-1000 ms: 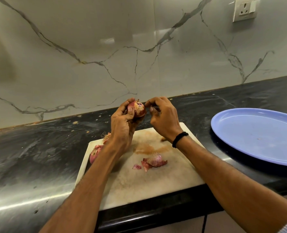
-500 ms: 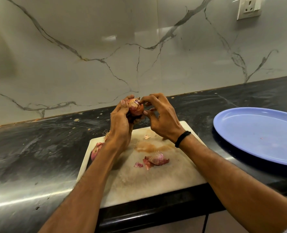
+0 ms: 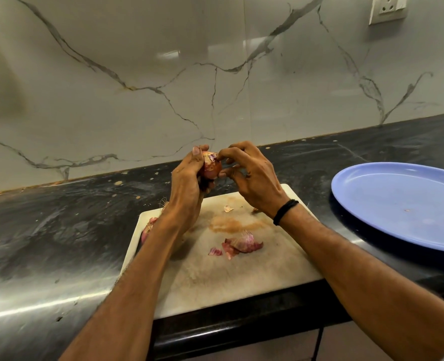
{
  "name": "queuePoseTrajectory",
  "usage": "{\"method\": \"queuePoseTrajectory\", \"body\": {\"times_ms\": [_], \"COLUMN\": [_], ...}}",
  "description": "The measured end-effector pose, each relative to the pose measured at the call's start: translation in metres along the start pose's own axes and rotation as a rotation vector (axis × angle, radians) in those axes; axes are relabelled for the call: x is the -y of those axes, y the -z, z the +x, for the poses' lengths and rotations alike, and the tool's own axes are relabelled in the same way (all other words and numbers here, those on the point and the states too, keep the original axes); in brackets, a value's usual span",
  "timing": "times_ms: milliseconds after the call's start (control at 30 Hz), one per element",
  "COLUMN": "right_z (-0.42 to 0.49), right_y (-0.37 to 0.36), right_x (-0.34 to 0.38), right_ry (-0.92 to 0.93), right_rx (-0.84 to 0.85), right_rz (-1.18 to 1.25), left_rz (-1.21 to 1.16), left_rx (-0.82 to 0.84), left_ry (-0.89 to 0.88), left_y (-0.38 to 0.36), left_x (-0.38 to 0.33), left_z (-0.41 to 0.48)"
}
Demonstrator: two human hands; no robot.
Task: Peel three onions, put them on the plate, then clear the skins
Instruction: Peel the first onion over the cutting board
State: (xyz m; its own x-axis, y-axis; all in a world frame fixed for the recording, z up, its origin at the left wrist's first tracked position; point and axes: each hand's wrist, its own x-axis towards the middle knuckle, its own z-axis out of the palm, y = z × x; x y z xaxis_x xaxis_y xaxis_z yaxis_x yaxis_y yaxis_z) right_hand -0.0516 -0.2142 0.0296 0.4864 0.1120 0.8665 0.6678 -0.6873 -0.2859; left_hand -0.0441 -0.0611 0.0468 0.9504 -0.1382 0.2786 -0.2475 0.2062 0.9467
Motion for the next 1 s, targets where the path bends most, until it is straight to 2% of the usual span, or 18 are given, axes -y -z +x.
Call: {"method": "queuePoseTrajectory", "body": {"times_ms": [433, 800, 1000], "right_z": [-0.0005, 0.0009, 0.0004], "right_y": [0.0024, 0.0015, -0.0005], "right_x": [0.0005, 0.0041, 0.0011], "right_ry": [-0.012, -0.06, -0.039], "right_rx": [0.071, -0.01, -0.017], "right_rz": [0.031, 0.132, 0.099], "left_rz": [0.091, 0.003, 0.006], "left_rx": [-0.007, -0.02, -0.002], "left_ry": [0.008, -0.004, 0.003], "left_y": [-0.0002, 0.0012, -0.0001], "left_x": [0.0044, 0.0007, 0.0013], "left_z": [0.0006, 0.0014, 0.0016]}}
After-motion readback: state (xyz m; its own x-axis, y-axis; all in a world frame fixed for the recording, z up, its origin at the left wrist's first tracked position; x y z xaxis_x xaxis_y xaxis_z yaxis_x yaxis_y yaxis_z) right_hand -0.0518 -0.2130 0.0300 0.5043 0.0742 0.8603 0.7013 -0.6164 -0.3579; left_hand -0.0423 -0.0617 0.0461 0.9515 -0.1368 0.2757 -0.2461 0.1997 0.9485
